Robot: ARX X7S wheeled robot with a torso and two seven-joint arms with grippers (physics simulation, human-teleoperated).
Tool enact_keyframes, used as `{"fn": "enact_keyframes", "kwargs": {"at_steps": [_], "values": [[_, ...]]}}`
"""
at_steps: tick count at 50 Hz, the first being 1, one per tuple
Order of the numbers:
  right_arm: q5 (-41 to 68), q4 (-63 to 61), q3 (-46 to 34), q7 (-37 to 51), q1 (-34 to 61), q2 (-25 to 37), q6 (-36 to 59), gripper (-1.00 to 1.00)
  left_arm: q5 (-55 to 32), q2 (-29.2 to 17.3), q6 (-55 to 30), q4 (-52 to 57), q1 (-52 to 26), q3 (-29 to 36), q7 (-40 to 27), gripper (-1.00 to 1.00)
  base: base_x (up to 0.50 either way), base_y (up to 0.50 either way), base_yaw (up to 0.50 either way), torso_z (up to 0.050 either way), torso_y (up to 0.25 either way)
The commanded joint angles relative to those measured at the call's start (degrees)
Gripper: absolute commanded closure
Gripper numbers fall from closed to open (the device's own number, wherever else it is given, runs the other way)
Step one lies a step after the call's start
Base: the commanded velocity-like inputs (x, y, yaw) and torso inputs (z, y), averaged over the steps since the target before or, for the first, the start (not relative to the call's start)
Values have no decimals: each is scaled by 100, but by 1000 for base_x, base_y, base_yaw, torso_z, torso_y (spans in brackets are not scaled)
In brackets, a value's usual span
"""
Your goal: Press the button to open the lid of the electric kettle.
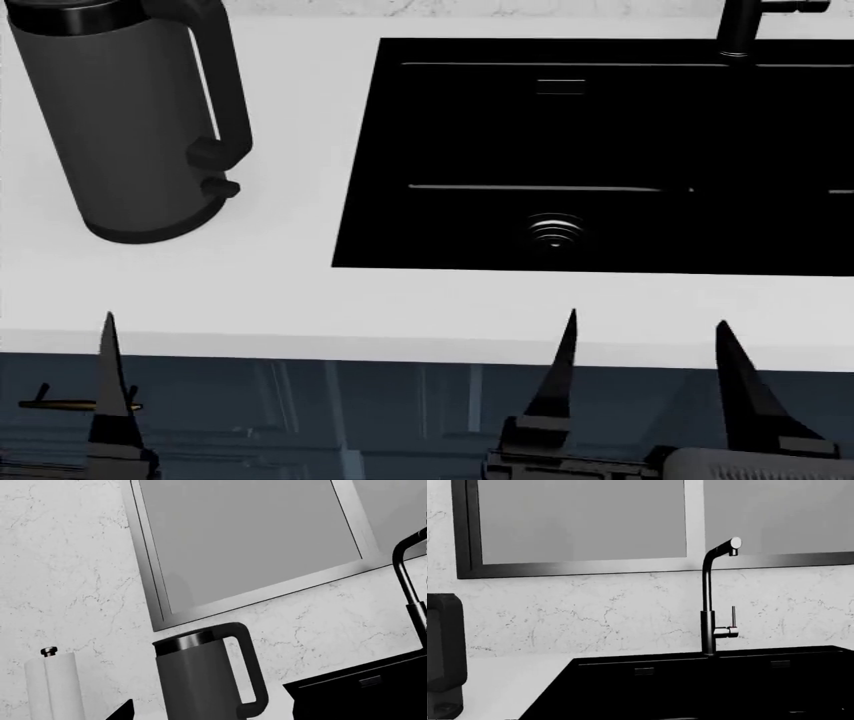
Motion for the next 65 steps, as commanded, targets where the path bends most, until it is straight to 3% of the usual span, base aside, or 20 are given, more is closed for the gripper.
{"fn": "enact_keyframes", "kwargs": {"at_steps": [1,8,15,23,33,34,55,65], "values": [[497,-1478,674,204,1120,202,1864,-100,248,63,-1215,1144,-991,-447,183,-100,0,0,0,50,0],[533,-1612,595,287,1750,546,2628,-100,234,5,-1401,1253,-1191,-642,115,-100,23,71,0,50,0],[338,-1610,236,359,1841,637,2633,-100,19,-22,-1004,1394,-934,-1143,-175,-100,164,500,0,43,0],[413,-1651,217,352,2012,686,2789,-100,582,-118,-1627,1362,-1110,-912,-193,-100,183,500,0,0,0],[756,-1901,510,263,2659,899,3451,-100,526,-155,-1994,1661,-1246,-1282,-246,-100,389,331,0,0,0],[798,-1919,573,262,2737,909,3519,-100,814,-152,-2319,1688,-1343,-1199,-278,-100,500,70,0,0,0],[941,-1898,773,372,2703,906,3659,-100,313,-121,-2568,2047,-1401,-1779,-271,-100,355,38,0,0,0],[1075,-1857,919,374,2667,842,3653,-100,348,-150,-2504,2012,-1357,-1703,-330,-100,242,199,0,0,0]]}}
